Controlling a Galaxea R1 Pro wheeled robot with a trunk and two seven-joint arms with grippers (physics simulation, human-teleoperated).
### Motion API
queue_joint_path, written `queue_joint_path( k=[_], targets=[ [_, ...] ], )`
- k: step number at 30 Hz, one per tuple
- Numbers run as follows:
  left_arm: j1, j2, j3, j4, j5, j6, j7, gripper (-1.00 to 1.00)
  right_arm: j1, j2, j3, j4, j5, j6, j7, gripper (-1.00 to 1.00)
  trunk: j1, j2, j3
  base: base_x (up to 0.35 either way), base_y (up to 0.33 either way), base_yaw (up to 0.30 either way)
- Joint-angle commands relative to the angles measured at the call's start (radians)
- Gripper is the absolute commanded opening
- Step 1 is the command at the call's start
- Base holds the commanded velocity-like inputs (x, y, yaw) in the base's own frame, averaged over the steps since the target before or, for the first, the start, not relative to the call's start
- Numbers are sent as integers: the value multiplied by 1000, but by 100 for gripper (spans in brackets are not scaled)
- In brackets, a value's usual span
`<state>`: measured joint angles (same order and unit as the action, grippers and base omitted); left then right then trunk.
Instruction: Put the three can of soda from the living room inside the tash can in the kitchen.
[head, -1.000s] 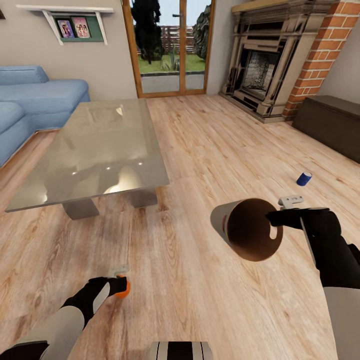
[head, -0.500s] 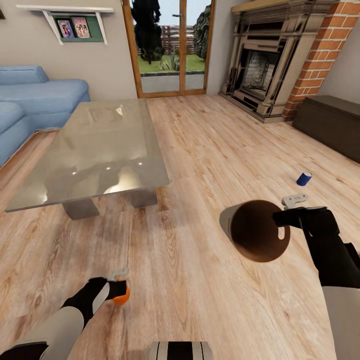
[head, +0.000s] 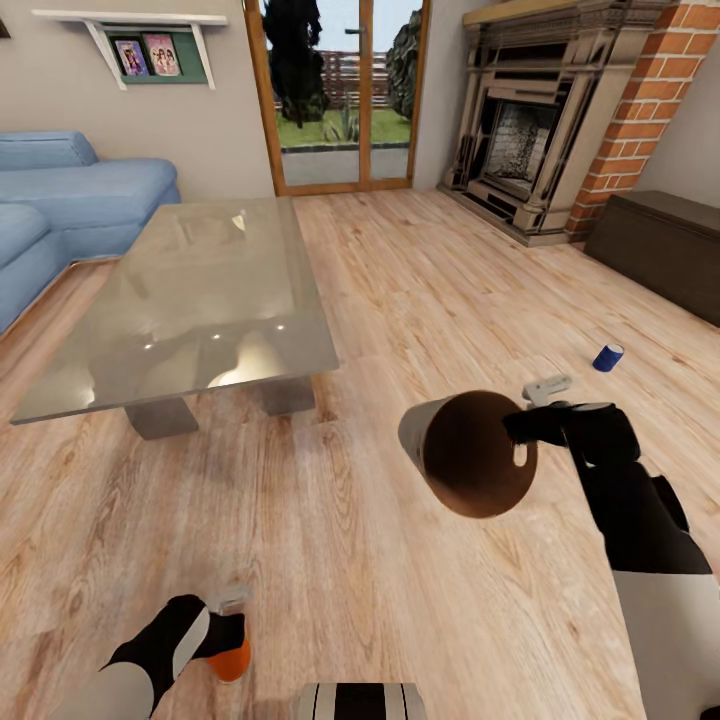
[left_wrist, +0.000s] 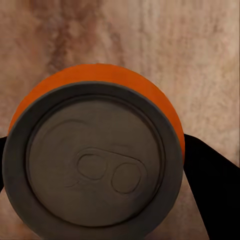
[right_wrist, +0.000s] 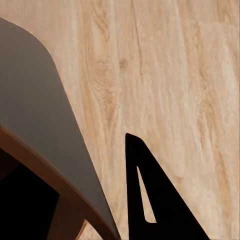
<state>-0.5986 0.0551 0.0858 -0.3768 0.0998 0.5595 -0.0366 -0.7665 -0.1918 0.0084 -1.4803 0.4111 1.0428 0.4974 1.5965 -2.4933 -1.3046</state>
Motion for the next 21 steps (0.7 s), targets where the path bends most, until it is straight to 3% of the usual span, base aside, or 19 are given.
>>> queue_joint_path(
  k=[1, 21],
  targets=[
    [1, 0, 0, 0, 0, 1, 0, -100, 0, 1, 1, -1, -214, 4, 3, -100, 0, 0, 0, 0, 0, 0],
    [2, 0, 0, -1, 0, 0, -2, -100, 0, 1, 3, 0, -214, 4, 3, -100, 0, 0, 0, 0, 0, 0]
  ],
)
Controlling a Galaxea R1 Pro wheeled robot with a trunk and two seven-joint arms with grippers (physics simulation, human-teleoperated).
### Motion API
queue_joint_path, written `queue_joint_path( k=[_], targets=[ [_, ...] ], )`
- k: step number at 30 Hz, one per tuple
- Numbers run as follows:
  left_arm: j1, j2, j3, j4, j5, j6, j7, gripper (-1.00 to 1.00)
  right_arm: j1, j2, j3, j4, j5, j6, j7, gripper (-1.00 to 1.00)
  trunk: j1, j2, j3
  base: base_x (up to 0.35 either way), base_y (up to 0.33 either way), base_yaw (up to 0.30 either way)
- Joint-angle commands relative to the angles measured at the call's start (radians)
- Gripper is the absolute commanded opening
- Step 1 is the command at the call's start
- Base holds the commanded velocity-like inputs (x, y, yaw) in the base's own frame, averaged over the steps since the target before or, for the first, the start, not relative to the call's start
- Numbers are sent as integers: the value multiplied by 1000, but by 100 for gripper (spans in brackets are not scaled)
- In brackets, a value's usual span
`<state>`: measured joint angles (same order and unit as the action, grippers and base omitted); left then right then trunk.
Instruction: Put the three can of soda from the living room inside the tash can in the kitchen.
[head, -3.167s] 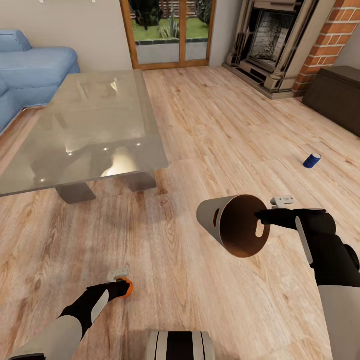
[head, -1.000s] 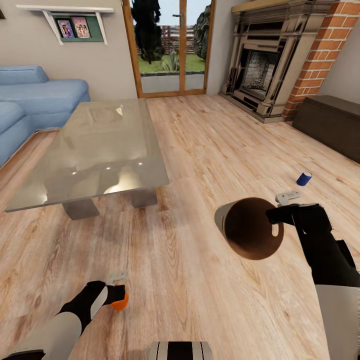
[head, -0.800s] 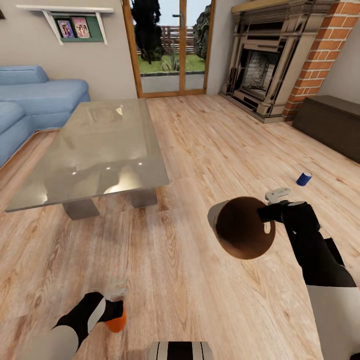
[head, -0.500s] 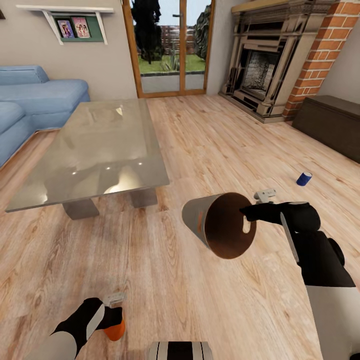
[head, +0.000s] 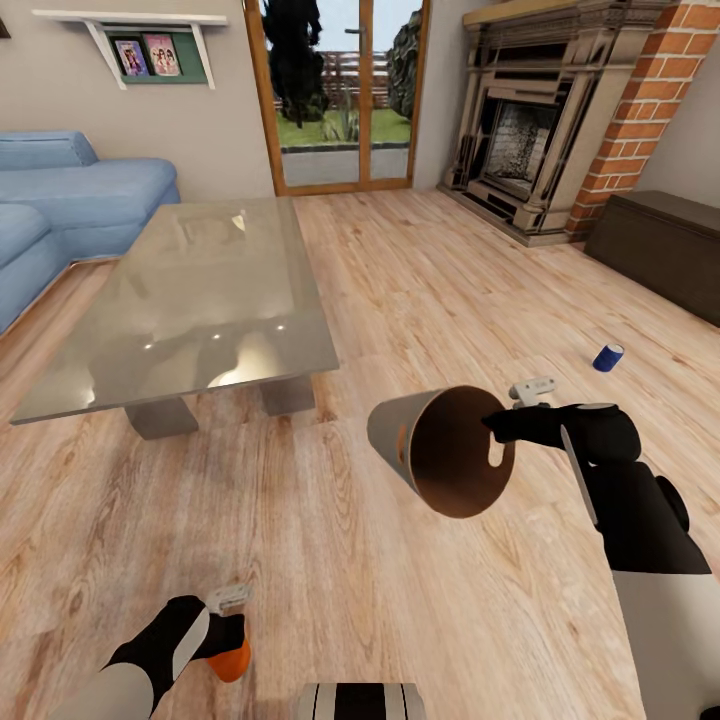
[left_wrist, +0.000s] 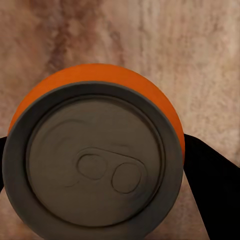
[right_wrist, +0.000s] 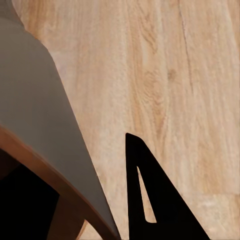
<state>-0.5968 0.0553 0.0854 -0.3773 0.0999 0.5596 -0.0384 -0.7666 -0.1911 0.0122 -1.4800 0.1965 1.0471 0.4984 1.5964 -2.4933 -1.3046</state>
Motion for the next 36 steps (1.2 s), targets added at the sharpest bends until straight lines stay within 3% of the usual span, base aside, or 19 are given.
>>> queue_joint_path(
  k=[1, 36],
  targets=[
    [0, 0, 0, 0, 0, 0, 0, -100, 0, 0, 0, 0, 0, 0, 2, -100, 0, 0, 0, 0, 0, 0],
    [0, 0, -1, -1, 1, -1, 2, -100, 0, 1, 4, -1, 1, 0, 2, -100, 0, 0, 0, 0, 0, 0]
  ],
)
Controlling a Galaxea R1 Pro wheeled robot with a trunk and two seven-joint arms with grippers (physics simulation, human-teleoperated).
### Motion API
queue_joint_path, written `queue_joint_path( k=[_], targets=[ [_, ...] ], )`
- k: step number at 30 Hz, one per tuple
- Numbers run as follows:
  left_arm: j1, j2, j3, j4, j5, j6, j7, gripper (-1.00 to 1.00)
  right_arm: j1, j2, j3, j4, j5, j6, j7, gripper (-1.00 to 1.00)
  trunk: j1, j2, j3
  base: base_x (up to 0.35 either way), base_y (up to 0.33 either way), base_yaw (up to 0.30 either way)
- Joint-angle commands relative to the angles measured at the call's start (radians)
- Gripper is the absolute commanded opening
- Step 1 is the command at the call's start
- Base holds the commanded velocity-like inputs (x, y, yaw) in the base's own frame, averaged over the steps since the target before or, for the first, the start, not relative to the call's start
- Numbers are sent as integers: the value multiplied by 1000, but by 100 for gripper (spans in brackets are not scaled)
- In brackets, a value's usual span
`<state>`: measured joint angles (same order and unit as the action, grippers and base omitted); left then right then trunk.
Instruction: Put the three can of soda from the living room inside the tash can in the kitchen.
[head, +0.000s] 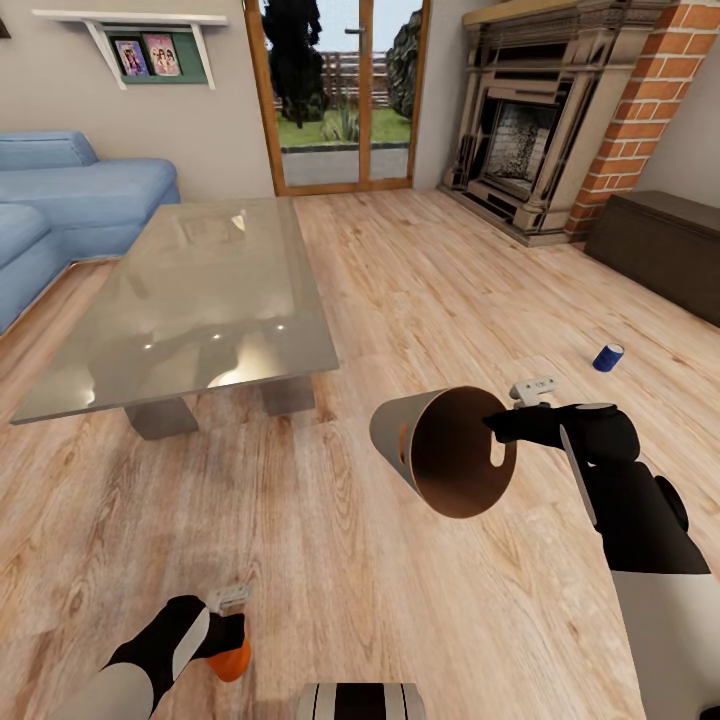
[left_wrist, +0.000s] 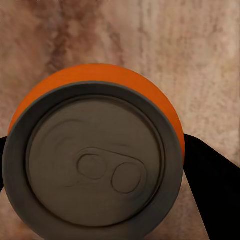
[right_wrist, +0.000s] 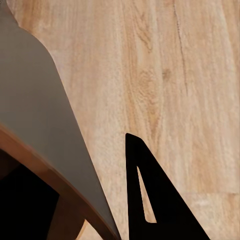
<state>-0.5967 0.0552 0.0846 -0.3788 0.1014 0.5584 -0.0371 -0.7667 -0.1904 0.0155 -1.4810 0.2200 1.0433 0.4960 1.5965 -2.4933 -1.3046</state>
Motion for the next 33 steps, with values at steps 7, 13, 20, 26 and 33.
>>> queue_joint_path(
  k=[7, 13, 20, 26, 33],
  targets=[
    [0, 0, 0, -1, 0, 0, 0, -100, 0, 0, 1, -1, -22, 4, 4, -100, -4, 7, 3, 0, 0, 0],
    [0, 0, 1, 0, -2, 4, 1, -100, 0, 0, 1, -1, -23, 4, 5, -100, -27, 49, 22, 0, 0, 0],
    [0, 0, 1, 0, -2, 18, 2, -100, 0, 1, 11, -5, -22, 4, 6, -100, -54, 98, 44, 0, 0, 0],
    [0, 0, 2, 1, -1, 30, 2, -100, 0, 2, 27, -11, -20, 4, 6, -100, -77, 140, 63, 0, 0, 0],
    [0, 0, 2, 1, 0, 33, 2, -100, 1, 2, 31, -13, -19, 4, 6, -100, -104, 189, 85, 0, 0, 0]
  ],
)
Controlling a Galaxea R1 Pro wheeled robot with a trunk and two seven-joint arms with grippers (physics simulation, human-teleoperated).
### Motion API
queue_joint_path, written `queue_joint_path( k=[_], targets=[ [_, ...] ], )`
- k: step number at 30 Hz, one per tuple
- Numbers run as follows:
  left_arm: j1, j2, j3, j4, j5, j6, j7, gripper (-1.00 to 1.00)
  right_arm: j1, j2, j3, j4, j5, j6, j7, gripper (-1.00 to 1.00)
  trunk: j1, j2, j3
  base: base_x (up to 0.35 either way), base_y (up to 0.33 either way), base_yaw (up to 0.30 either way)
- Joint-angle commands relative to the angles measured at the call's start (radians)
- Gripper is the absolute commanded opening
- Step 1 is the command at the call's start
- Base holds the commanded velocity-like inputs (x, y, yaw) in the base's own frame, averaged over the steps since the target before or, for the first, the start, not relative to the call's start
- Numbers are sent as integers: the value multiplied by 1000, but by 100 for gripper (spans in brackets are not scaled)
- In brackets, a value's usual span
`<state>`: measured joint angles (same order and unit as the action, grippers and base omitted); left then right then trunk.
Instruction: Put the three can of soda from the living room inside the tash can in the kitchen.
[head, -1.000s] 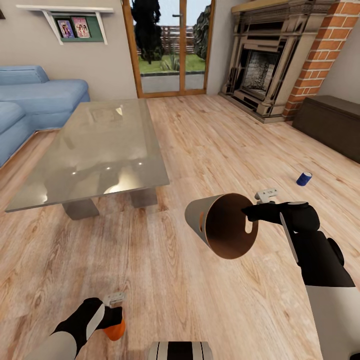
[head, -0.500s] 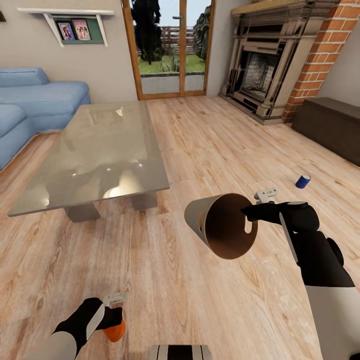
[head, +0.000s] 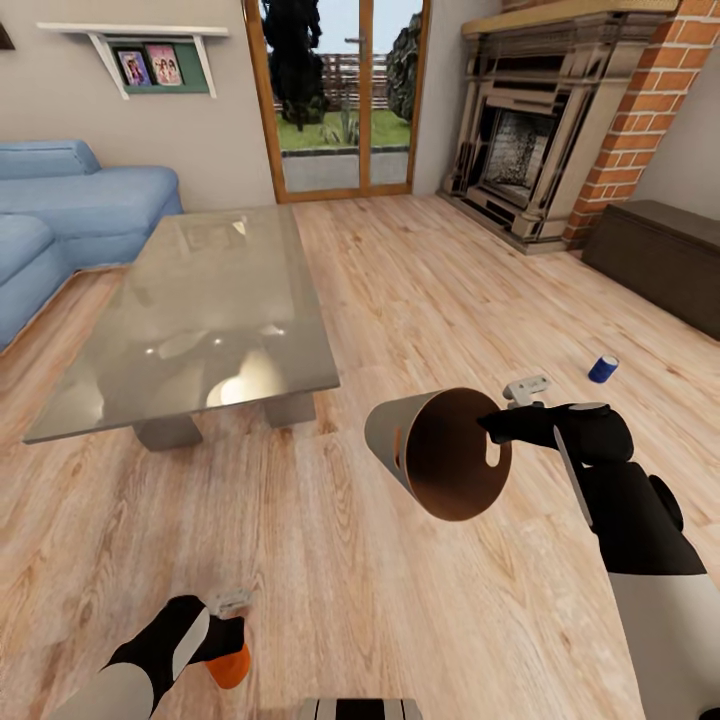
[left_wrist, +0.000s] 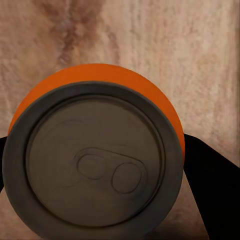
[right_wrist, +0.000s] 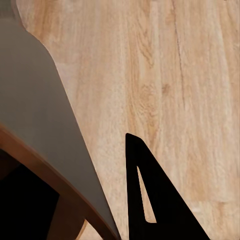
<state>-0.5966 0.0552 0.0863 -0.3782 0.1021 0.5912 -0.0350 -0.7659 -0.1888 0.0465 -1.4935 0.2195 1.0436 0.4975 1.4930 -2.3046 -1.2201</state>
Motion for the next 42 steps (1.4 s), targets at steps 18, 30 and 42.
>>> queue_joint_path(
  k=[18, 30, 42],
  targets=[
    [0, 8, 4, -70, 2, 55, -71, -100, 5, -7, 12, 0, -18, 4, 4, -100, -69, 126, 57, 0, 0, 0],
    [1, 14, -1, -539, 2, 345, -151, -100, 14, -14, 10, 1, -18, 4, 4, -100, -115, 210, 94, 0, 0, 0],
    [1, 14, -2, -841, -2, 456, -276, -100, 34, -23, 6, 42, -16, 4, 3, -100, -161, 294, 132, 0, 0, 0]
  ],
)
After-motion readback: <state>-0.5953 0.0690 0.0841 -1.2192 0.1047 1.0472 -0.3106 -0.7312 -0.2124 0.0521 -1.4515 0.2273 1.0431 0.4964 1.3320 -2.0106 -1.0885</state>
